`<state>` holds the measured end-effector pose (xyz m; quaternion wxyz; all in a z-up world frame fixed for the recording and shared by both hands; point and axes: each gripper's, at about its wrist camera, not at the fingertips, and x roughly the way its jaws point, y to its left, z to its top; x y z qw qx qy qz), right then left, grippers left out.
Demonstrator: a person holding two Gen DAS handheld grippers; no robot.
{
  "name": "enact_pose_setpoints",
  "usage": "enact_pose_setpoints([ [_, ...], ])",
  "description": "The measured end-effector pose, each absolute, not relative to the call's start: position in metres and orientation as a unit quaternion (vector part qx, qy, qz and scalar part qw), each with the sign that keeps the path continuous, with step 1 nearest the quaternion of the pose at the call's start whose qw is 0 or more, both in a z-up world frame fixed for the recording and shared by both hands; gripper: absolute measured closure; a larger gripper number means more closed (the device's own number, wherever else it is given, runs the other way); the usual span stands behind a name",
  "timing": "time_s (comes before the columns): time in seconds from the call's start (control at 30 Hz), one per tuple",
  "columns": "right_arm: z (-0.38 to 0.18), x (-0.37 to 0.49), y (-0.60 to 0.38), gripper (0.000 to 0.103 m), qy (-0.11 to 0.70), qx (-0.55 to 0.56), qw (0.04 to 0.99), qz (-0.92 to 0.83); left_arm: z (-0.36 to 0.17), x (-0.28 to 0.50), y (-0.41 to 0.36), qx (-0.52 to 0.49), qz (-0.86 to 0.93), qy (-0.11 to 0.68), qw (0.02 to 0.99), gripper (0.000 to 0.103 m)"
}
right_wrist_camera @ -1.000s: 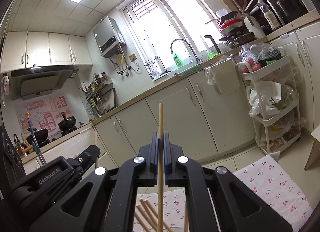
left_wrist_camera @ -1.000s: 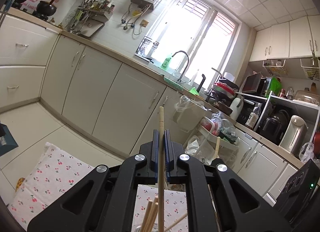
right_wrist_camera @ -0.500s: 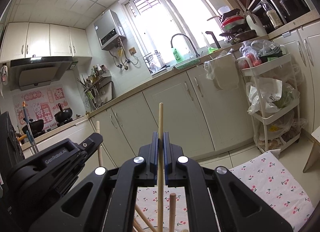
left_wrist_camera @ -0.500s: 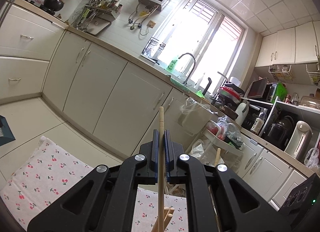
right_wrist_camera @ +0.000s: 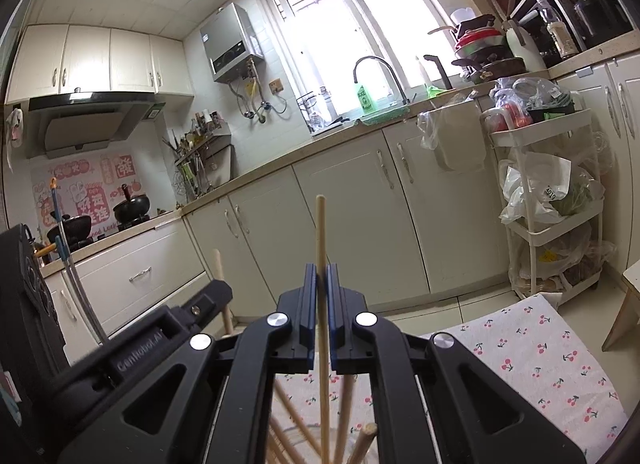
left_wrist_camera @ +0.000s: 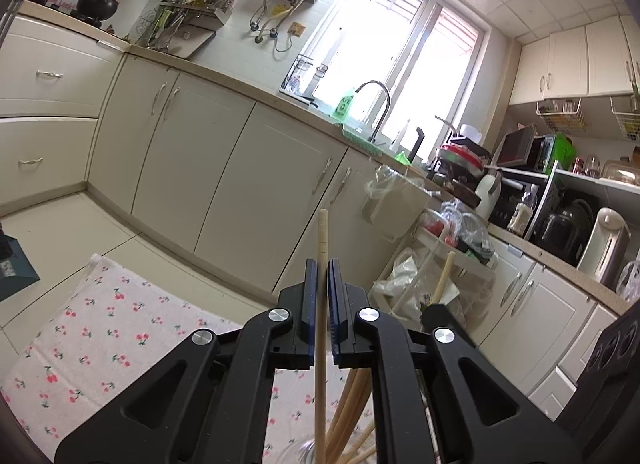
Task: Organize utensils
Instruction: 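Lower the chopsticks into the jar and open both grippers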
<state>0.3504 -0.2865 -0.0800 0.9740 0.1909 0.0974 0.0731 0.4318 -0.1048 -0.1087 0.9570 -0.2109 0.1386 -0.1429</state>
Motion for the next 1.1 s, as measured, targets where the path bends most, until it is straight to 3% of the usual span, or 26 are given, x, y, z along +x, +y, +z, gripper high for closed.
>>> enact_pose_setpoints([
  [0.1,-0.078,0.34,-0.285,0.097,0.105,0.185,0.974,0.076,-0.107,0.422,-0.102,-0.199,-0.148,0.144,0.958,0.098],
  [0.23,-0.07,0.321,-0.286,0.083,0.108,0.181,0.975,0.075,-0.1,0.409,-0.102,-0.18,-0.159,0.152,0.959,0.097],
  [0.43,-0.056,0.279,-0.298,0.081,0.107,0.185,0.975,0.061,-0.094,0.379,-0.095,-0.161,-0.166,0.167,0.958,0.095],
  [0.6,-0.07,0.248,-0.304,0.074,0.153,0.197,0.967,0.052,-0.095,0.35,-0.086,-0.146,-0.166,0.186,0.957,0.091],
  [0.77,-0.098,0.222,-0.302,0.07,0.211,0.206,0.954,0.047,-0.094,0.353,-0.075,-0.157,-0.165,0.211,0.951,0.074],
  [1.1,-0.132,0.208,-0.304,0.069,0.254,0.222,0.94,0.042,-0.112,0.468,-0.06,-0.276,-0.231,0.319,0.877,0.058],
])
